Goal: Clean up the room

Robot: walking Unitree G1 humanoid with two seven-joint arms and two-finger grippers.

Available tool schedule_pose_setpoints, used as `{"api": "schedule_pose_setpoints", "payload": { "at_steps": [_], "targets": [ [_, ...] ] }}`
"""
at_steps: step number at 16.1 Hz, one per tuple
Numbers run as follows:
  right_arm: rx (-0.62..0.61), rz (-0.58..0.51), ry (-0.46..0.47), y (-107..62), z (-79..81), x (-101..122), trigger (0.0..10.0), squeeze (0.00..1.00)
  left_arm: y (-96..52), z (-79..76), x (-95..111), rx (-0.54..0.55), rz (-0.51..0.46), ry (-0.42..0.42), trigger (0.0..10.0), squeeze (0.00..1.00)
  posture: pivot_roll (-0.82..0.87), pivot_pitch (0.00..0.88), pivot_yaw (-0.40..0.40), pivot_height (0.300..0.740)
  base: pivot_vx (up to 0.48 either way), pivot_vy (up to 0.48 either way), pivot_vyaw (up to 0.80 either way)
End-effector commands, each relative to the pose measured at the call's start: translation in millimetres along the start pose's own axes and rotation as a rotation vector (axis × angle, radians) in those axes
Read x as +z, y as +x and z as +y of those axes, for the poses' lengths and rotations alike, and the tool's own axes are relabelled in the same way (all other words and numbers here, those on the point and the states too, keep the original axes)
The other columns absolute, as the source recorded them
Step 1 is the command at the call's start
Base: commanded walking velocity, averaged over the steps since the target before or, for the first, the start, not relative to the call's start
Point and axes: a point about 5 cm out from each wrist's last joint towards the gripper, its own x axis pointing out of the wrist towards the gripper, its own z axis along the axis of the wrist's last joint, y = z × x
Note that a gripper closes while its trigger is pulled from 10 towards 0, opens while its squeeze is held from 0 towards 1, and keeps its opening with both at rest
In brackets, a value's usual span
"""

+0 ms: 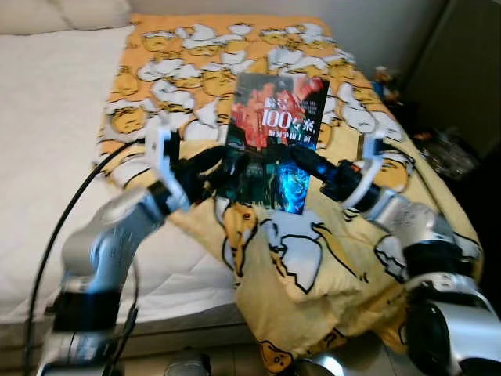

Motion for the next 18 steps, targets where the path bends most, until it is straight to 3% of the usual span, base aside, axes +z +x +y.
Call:
{"api": "schedule_pose_setpoints", "payload": {
  "at_steps": [1, 3, 4, 5, 6, 7, 8, 9, 10, 13, 16, 18],
  "targets": [
    [0.147, 0.02, -0.027, 6.4, 17.2, 9.4, 0.0, 0.0, 3.8, -2.0, 0.4, -0.066, 0.007, -0.062, 10.0, 0.1, 0.02, 0.0, -0.024, 0.74, 0.0, 0.0, 0.0],
    [0.203, 0.055, -0.029, 5.3, 24.7, 7.8, 0.0, 0.0, 5.4, -1.1, -7.0, -0.103, 0.05, -0.095, 10.0, 0.05, 0.01, 0.0, -0.018, 0.74, 0.0, 0.0, 0.0],
    [0.23, 0.066, -0.022, 3.0, 30.8, 6.5, 0.0, 0.0, 3.8, -4.3, -6.3, -0.174, 0.03, -0.161, 9.7, 0.05, 0.01, 0.0, -0.01, 0.74, 0.0, 0.0, 0.0],
    [0.234, 0.065, -0.02, 2.3, 31.7, 6.3, 0.0, 0.0, 3.3, -5.1, -4.8, -0.189, 0.016, -0.181, 7.5, 0.05, 0.01, 0.0, -0.007, 0.74, 0.0, 0.0, 0.0],
    [0.255, 0.047, -0.007, -0.6, 36.1, 8.3, 0.0, 0.0, -0.3, -7.3, 2.2, -0.249, -0.027, -0.263, 0.0, 0.0, 0.01, 0.0, -0.008, 0.74, 0.0, 0.0, 0.0],
    [0.26, 0.047, -0.006, -1.7, 37.9, 8.9, 0.0, 0.0, -2.3, -5.9, 2.2, -0.252, -0.023, -0.266, 0.0, 0.0, 0.01, 0.0, -0.008, 0.74, 0.0, 0.0, 0.0],
    [0.264, 0.051, -0.008, -2.7, 40.1, 8.9, 0.0, 0.0, -5.6, 0.7, 0.2, -0.215, -0.012, -0.24, 1.1, 0.0, 0.0, 0.0, -0.006, 0.74, 0.0, 0.0, 0.0],
    [0.264, 0.054, -0.01, -3.3, 40.7, 8.8, 0.0, 0.0, -7.6, 6.6, -1.4, -0.174, -0.008, -0.22, 8.6, 0.0, 0.0, 0.0, -0.006, 0.74, 0.0, 0.0, 0.0],
    [0.261, 0.057, -0.012, -5.0, 42.1, 9.1, 0.0, 0.0, -12.4, 16.2, -2.8, -0.121, -0.009, -0.205, 10.0, 0.0, 0.0, 0.0, -0.003, 0.74, 0.0, 0.0, 0.0],
    [0.258, 0.065, -0.008, -9.2, 44.9, 10.8, 0.0, 0.0, -23.5, 18.8, -4.0, -0.151, -0.012, -0.24, 10.0, 0.0, 0.0, 0.0, 0.005, 0.74, 0.0, 0.0, 0.0],
    [0.262, 0.078, -0.007, -8.4, 47.6, 12.0, 0.0, 0.0, -23.2, 23.9, -1.7, -0.167, -0.055, -0.273, 10.0, 0.0, -0.01, 0.0, 0.014, 0.74, 0.0, 0.0, 0.0],
    [0.259, 0.073, 0.018, -7.7, 44.4, 7.9, 0.0, 0.0, -20.9, 7.0, -2.4, -0.306, -0.037, -0.324, 10.0, 0.0, -0.01, 0.0, 0.019, 0.74, 0.0, 0.0, 0.0]
  ]
}}
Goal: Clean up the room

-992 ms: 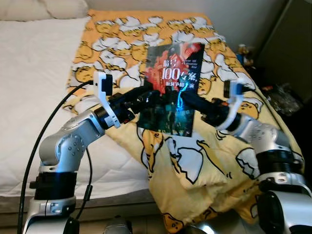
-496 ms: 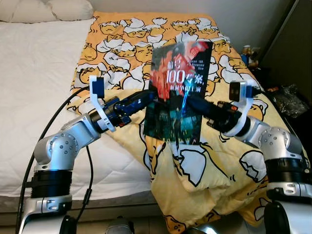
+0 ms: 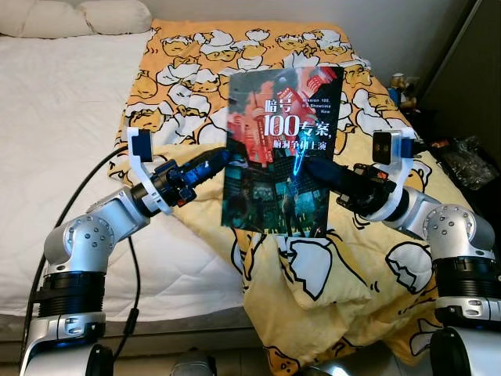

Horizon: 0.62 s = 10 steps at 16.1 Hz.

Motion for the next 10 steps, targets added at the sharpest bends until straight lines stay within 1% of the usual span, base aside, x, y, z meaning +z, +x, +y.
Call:
{"api": "schedule_pose_setpoints", "payload": {
  "at_steps": [1, 2, 3, 6, 10],
  "targets": [
    [0.063, -0.014, -0.009, 5.5, 4.6, 3.0, 0.0, 0.0, 4.8, -9.9, -3.5, -0.081, 0.03, -0.033, 9.8, 0.0, 0.0, 0.0, 0.025, 0.74, 0.0, 0.0, 0.0],
    [0.062, -0.019, 0.001, 7.1, 2.9, 0.4, 0.0, 0.0, 6.6, -13.5, -8.2, -0.111, 0.066, -0.052, 3.8, 0.0, -0.01, 0.0, 0.03, 0.74, 0.0, 0.0, 0.0],
    [0.06, -0.018, 0.01, 9.0, 1.0, -3.1, 0.0, 0.0, 7.9, -15.2, -13.6, -0.128, 0.099, -0.074, 0.0, 0.0, -0.01, 0.0, 0.035, 0.74, 0.0, 0.0, 0.0],
    [0.046, -0.025, 0.012, 8.4, -0.3, -4.4, 0.0, 0.0, 6.3, -14.2, -13.4, -0.124, 0.1, -0.094, 0.0, 0.0, -0.01, 0.0, 0.04, 0.74, 0.0, 0.0, 0.0],
    [0.027, -0.026, 0.006, 5.1, -1.2, -3.8, 0.0, 0.0, 3.1, -17.8, -8.3, -0.121, 0.101, -0.102, 0.0, 0.0, -0.01, 0.0, 0.038, 0.74, 0.0, 0.0, 0.0]
  ]
}}
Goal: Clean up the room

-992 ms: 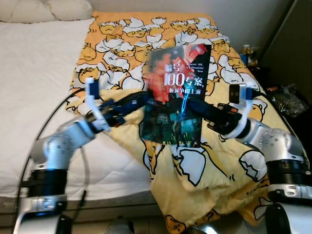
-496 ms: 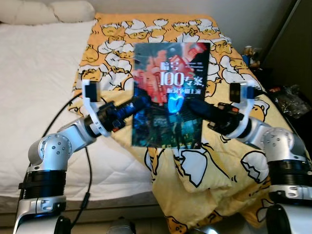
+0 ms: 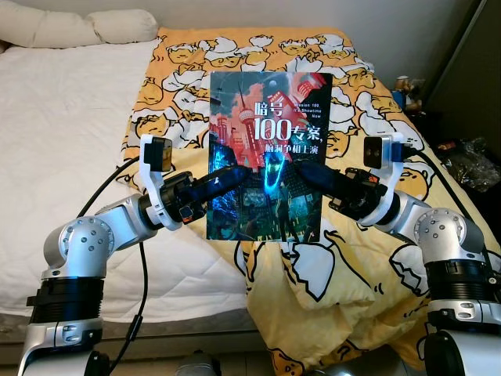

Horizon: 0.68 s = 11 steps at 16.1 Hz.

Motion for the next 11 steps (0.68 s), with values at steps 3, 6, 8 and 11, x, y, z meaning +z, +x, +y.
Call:
{"api": "schedule_pose_setpoints", "payload": {
  "at_steps": [3, 6, 8, 11],
  "targets": [
    [-0.008, 0.004, -0.03, -0.9, 0.4, 3.0, 0.0, 0.0, -1.3, -0.7, 2.4, 0.054, 0.019, 0.05, 0.0, 0.0, -0.01, 0.0, 0.034, 0.74, 0.0, 0.0, 0.0],
    [-0.018, 0.011, -0.041, -1.5, 0.2, 4.0, 0.0, 0.0, -2.8, -0.2, 4.3, 0.079, 0.006, 0.072, 0.0, 0.0, -0.01, 0.0, 0.028, 0.74, 0.0, 0.0, 0.0],
    [-0.02, 0.017, -0.045, -2.0, 0.0, 4.4, 0.0, 0.0, -2.9, 0.2, 4.5, 0.085, 0.01, 0.082, 0.0, 0.0, -0.01, 0.0, 0.021, 0.74, 0.0, 0.0, 0.0],
    [-0.027, 0.039, -0.053, -2.8, -0.9, 5.2, 0.0, 0.0, -7.8, 1.7, 6.8, 0.127, 0.023, 0.129, 0.0, 0.0, 0.0, 0.0, 0.012, 0.74, 0.0, 0.0, 0.0]
  ]
}}
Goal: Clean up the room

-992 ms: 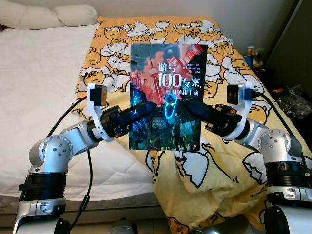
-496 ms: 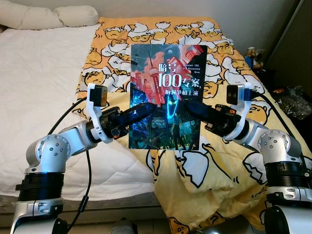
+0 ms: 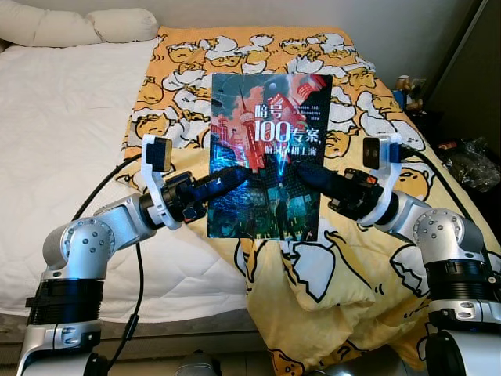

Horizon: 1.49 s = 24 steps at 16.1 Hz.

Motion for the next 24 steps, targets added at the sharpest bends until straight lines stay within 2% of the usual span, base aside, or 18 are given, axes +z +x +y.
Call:
{"api": "schedule_pose_setpoints", "payload": {
  "at_steps": [1, 2, 3, 4, 5, 9, 11, 12, 13, 14, 15, 16, 17, 18, 19, 20, 21, 24],
  "targets": [
    [-0.006, 0.034, -0.064, 0.2, 3.0, 8.8, 0.0, 0.0, -8.0, -0.4, 6.0, 0.059, 0.018, 0.082, 0.0, 0.0, 0.0, 0.0, 0.011, 0.74, 0.0, 0.0, 0.0],
    [-0.024, 0.041, -0.083, 1.0, 1.5, 8.9, 6.1, 0.0, -7.9, -0.3, 5.6, 0.061, 0.023, 0.094, 0.0, 0.0, 0.0, 0.0, 0.011, 0.74, 0.0, 0.0, 0.0],
    [-0.034, 0.051, -0.067, 1.9, 0.2, 7.8, 10.0, 0.0, -6.9, 0.6, 5.8, 0.074, 0.021, 0.11, 0.0, 0.0, 0.0, 0.0, 0.012, 0.74, 0.0, 0.0, 0.0],
    [-0.096, 0.051, -0.084, 1.5, -5.3, 7.4, 10.0, 0.27, -4.6, 1.3, 9.0, 0.09, 0.001, 0.152, 0.0, 0.0, -0.01, 0.0, 0.012, 0.74, 0.0, 0.0, 0.0],
    [-0.178, 0.032, -0.113, -2.3, -12.6, 8.3, 10.0, 1.0, -2.3, 0.8, 13.8, 0.101, -0.03, 0.188, 0.0, 0.0, -0.01, 0.0, 0.013, 0.74, 0.0, 0.0, 0.0],
    [-0.506, -0.102, -0.217, -33.0, -31.9, 10.4, 10.0, 1.0, -2.8, -3.5, 28.4, 0.154, -0.088, 0.279, 0.0, 0.0, -0.02, 0.0, 0.002, 0.74, 0.0, 0.0, 0.0],
    [-0.626, -0.169, -0.243, -50.4, -32.6, 10.5, 10.0, 1.0, -5.8, -0.3, 35.9, 0.28, -0.104, 0.372, 0.0, 0.0, -0.03, 0.0, 0.005, 0.74, 0.0, 0.0, 0.0],
    [-0.688, -0.17, -0.269, -53.0, -32.2, 7.6, 10.0, 1.0, -8.1, 5.0, 37.4, 0.395, -0.094, 0.439, 0.0, 0.0, -0.04, 0.0, 0.012, 0.74, 0.0, 0.0, 0.0],
    [-0.755, -0.144, -0.318, -53.0, -31.5, 1.0, 10.0, 1.0, -12.9, 13.6, 36.9, 0.564, -0.057, 0.534, 0.0, 0.0, -0.05, 0.0, 0.014, 0.74, 0.0, 0.0, 0.0],
    [-0.79, -0.17, -0.337, -50.6, -29.8, -4.6, 10.0, 1.0, -18.8, 20.0, 31.0, 0.69, 0.026, 0.627, 0.0, 0.0, -0.06, 0.0, 0.019, 0.74, 0.0, 0.0, 0.0],
    [-0.875, -0.196, -0.351, -50.6, -30.6, -10.9, 10.0, 1.0, -25.1, 24.8, 25.3, 0.819, 0.079, 0.706, 0.0, 0.0, -0.06, 0.0, 0.023, 0.74, 0.0, 0.0, 0.0],
    [-0.923, -0.194, -0.369, -48.6, -29.5, -20.0, 10.0, 1.0, -26.5, 23.4, 19.0, 0.865, 0.083, 0.742, 4.7, 0.0, -0.07, 0.0, 0.023, 0.74, 0.0, 0.0, 0.0],
    [-0.981, -0.134, -0.426, -43.0, -27.5, -35.2, 10.0, 1.0, -29.2, 19.0, 12.4, 0.938, 0.04, 0.753, 10.0, 0.0, -0.07, 0.0, 0.016, 0.74, 0.0, 0.0, 0.0],
    [-1.064, -0.083, -0.466, -38.6, -24.9, -49.7, 10.0, 0.88, -31.6, 13.8, 4.5, 1.016, -0.042, 0.737, 10.0, 0.0, -0.07, 0.0, 0.007, 0.74, 0.0, 0.0, 0.0],
    [-1.078, -0.069, -0.477, -37.9, -24.4, -52.1, 10.0, 0.88, -32.1, 13.3, 3.1, 1.034, -0.053, 0.739, 10.0, 0.0, -0.07, 0.0, 0.007, 0.74, 0.0, 0.0, 0.0],
    [-1.088, -0.055, -0.494, -32.4, -21.5, -58.5, 10.0, 0.0, -34.5, 12.2, -7.0, 1.065, -0.056, 0.725, 10.0, 0.0, -0.07, 0.0, -0.012, 0.74, 0.0, 0.0, 0.0],
    [-1.138, -0.077, -0.49, -31.3, -18.9, -61.9, 10.0, 0.0, -39.3, 13.5, -19.0, 1.11, -0.023, 0.705, 10.0, 0.0, -0.07, 0.0, -0.024, 0.74, 0.0, 0.0, 0.0],
    [-1.221, -0.065, -0.52, -38.0, -12.6, -67.2, 10.0, 0.0, -46.7, 9.9, -38.4, 1.153, 0.039, 0.729, 10.0, 0.0, -0.06, 0.0, -0.043, 0.74, 0.0, 0.0, 0.0]
  ]
}}
